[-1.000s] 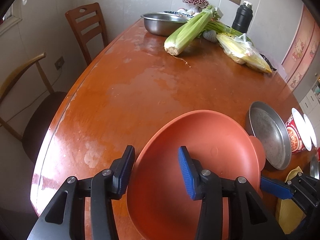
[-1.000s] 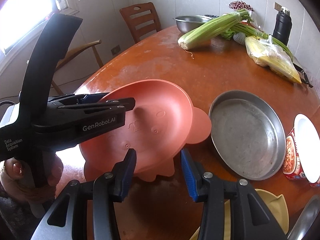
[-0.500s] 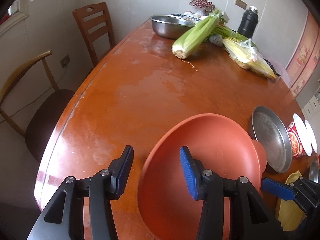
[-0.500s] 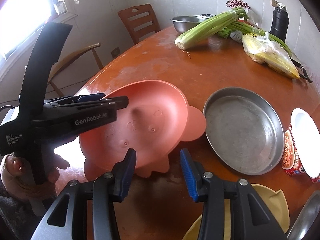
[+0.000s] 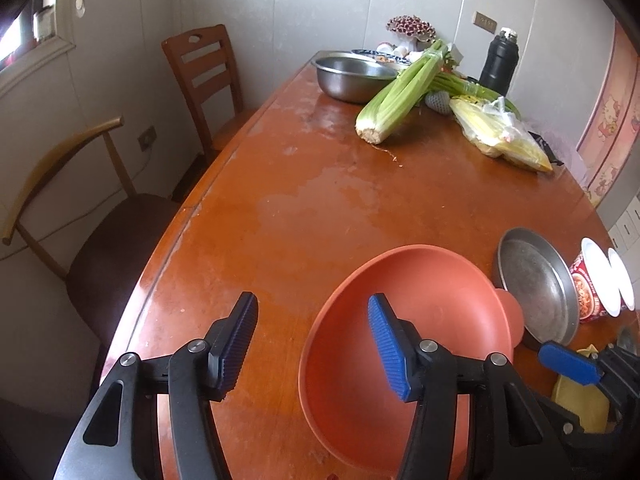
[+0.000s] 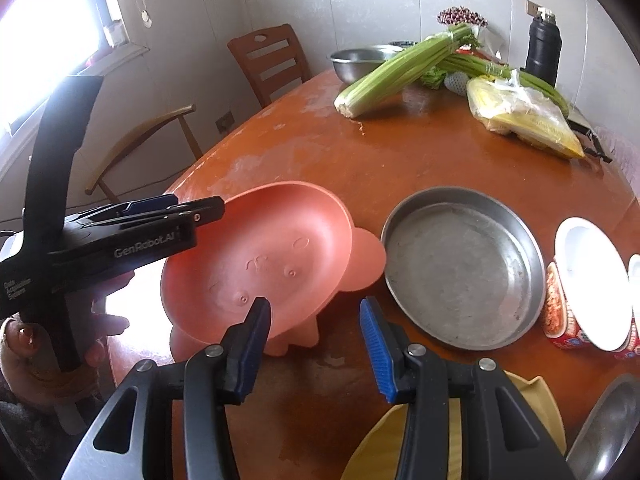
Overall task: Organize plates and bowls
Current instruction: 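Lift the orange plate with the left tool and carry it aside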
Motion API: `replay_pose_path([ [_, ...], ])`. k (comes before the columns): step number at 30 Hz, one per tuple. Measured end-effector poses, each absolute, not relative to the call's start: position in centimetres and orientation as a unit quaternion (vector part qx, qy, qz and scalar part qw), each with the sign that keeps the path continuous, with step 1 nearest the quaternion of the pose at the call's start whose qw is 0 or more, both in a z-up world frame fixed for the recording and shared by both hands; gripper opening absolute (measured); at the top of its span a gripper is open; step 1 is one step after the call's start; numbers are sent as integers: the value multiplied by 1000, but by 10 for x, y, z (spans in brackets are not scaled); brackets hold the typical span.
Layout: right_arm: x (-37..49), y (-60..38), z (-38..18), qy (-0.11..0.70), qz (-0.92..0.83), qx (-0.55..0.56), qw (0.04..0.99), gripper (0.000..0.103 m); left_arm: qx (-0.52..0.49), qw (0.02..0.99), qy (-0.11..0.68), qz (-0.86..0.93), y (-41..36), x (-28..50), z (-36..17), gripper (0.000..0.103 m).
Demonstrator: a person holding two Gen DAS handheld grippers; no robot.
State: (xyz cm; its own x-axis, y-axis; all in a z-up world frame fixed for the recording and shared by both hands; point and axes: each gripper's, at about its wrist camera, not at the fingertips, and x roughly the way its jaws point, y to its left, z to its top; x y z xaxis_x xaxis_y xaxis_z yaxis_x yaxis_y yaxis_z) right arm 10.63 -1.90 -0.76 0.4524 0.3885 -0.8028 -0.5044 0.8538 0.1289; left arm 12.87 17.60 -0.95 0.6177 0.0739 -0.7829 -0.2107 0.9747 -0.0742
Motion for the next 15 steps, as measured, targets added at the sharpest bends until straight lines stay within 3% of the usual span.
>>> replay_pose_path([
  [7, 102, -29, 4, 432, 260, -55, 862, 56, -88, 905, 409, 72, 167, 111, 11, 60],
  [15, 97, -44, 10, 422, 251, -45, 870, 58, -77, 915, 392, 51, 144, 95, 30, 60],
])
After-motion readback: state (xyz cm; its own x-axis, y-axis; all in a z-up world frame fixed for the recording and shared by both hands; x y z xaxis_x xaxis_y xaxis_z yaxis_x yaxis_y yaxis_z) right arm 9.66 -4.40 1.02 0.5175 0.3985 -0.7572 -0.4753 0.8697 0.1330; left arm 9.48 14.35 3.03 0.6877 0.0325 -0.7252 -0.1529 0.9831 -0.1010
